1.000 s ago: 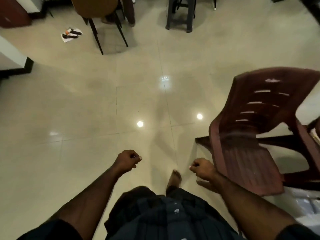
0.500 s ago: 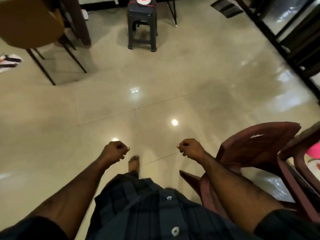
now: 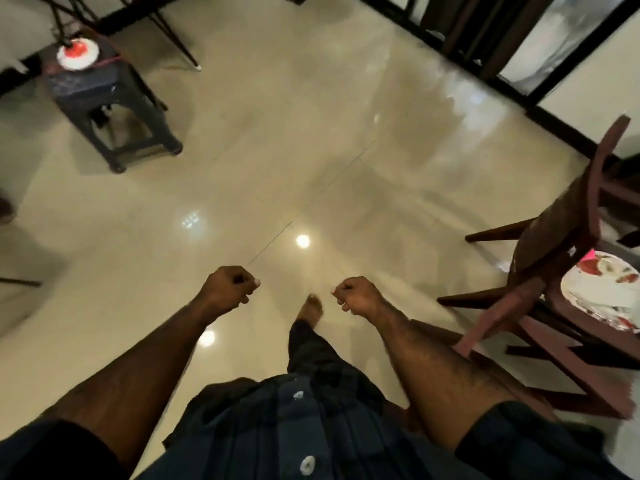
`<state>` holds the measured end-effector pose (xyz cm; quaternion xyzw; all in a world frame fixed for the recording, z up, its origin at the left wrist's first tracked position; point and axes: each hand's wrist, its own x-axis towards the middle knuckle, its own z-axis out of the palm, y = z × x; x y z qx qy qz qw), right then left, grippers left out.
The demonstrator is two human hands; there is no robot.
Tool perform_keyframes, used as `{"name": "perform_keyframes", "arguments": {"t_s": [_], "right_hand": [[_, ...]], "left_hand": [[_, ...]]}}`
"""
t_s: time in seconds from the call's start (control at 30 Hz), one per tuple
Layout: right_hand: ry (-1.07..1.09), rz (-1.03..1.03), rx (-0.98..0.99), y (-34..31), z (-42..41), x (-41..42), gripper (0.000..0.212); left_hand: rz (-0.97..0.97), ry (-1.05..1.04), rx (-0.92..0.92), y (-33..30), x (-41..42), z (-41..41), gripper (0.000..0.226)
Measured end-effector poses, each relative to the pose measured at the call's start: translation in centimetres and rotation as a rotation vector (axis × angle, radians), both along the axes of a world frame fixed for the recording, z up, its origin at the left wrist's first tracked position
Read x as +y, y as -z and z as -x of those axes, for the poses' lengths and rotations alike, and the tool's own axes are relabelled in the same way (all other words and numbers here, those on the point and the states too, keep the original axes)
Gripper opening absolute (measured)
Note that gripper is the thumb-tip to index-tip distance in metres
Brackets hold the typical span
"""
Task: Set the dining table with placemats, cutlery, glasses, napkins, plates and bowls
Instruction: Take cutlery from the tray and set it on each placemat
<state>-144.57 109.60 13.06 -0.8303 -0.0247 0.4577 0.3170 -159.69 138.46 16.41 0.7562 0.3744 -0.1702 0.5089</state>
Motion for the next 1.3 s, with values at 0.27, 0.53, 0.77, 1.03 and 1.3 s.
{"name": "perform_keyframes", "arguments": {"t_s": [0.27, 0.53, 0.77, 1.03, 1.3], "right_hand": [[0.119, 0.081, -0.069, -2.4, -17.7, -2.9, 0.024], [0.505, 0.085, -0.066, -1.2, -32.0, -5.5, 0.022], [0.911, 0.081, -0.028, -1.0, -41.8, -8.6, 0.024], [1.083, 0.086, 0.029, 1.9, -51.4, -16.3, 0.030], [1.015, -0.033, 0.040, 1.3, -70.2, -30.1, 0.027]], "left_hand": [[-0.070, 0.194, -0.032, -3.0, 3.0, -22.0, 0.014], [-0.028, 0.486, -0.025, -0.9, 3.8, -48.0, 0.016], [0.008, 0.869, 0.030, -2.0, -1.4, -69.0, 0.017], [0.043, 1.037, 0.000, -2.0, -15.7, -91.1, 0.018], [-0.010, 1.076, 0.002, -3.1, -30.9, -106.7, 0.018]]}}
